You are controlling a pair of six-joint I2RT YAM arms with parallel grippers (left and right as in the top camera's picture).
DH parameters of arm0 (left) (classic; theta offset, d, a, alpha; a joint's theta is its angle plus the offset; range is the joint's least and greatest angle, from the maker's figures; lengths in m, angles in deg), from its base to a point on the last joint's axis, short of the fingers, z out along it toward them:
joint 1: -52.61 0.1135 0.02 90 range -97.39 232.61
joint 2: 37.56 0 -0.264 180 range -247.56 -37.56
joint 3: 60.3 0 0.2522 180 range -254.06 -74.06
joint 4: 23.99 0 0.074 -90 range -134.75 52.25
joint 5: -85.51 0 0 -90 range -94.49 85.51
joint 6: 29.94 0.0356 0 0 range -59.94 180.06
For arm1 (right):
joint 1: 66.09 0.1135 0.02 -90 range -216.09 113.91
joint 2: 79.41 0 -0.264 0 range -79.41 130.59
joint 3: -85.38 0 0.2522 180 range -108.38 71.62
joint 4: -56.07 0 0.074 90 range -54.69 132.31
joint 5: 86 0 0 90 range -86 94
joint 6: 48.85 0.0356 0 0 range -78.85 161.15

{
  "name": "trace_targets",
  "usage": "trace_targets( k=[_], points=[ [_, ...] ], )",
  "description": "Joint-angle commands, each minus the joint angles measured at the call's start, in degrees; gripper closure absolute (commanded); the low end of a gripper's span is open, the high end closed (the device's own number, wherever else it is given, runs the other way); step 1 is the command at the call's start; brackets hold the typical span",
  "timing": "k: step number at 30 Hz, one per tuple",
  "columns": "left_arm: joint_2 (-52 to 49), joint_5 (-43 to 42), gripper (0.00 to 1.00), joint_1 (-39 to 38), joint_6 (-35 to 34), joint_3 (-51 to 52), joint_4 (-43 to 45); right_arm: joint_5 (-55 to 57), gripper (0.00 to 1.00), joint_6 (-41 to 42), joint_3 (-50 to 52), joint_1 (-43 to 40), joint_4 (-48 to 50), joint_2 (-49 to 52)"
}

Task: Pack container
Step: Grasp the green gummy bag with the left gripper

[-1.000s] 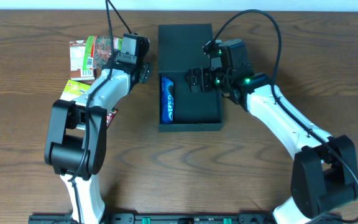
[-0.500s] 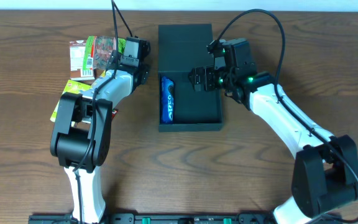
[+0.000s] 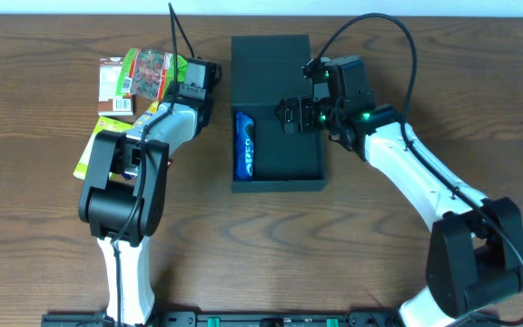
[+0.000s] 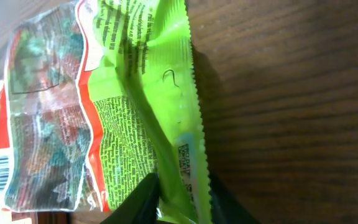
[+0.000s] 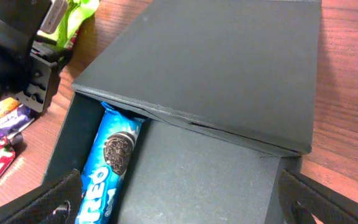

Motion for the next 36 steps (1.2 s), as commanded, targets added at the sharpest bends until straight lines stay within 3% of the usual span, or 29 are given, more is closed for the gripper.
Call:
trace_targets(
  k=[1,2,21,22,23,24,25,31,36],
  points=[
    [-0.98,2.80,0.89,0.02,0.11,-1.22,0.31,0.94,0.01,-0.74,-0.90,-0.44,-0.07,-1.42],
    [-0.98,3.19,0.95,0.02,0.09,-1.53,0.31,1.27,0.01,-0.74,-0.90,-0.44,-0.07,-1.42],
    [5.22,3.93,0.95,-2.19,0.07,-13.73,-9.05,1.75,0.01,-0.74,-0.90,-2.60,-0.04,-1.42],
    [5.22,3.54,0.87,-2.16,0.04,-13.70,-9.05,1.75,0.01,-0.72,-0.90,-2.69,-0.04,-1.42],
    [4.92,2.73,0.67,-2.10,0.04,-13.64,-9.14,1.75,0.01,-0.74,-0.90,-2.69,-0.04,-1.42],
    [4.50,0.98,0.23,-1.88,0.07,-13.42,-9.11,1.75,0.01,-0.72,-0.90,-2.69,-0.04,-1.42],
    [4.00,-0.50,0.03,-1.73,0.09,-13.27,-9.11,1.75,0.01,-0.74,-0.90,-2.69,-0.04,-1.42],
    [0.00,-2.01,0.04,-1.40,4.02,-12.94,-9.60,1.75,0.01,-0.74,-0.90,-2.69,-0.13,-1.42],
    [-2.91,3.80,0.05,-0.96,5.68,-12.94,-9.38,1.75,0.01,-0.74,-0.90,-2.69,-0.52,-1.42]
  ],
)
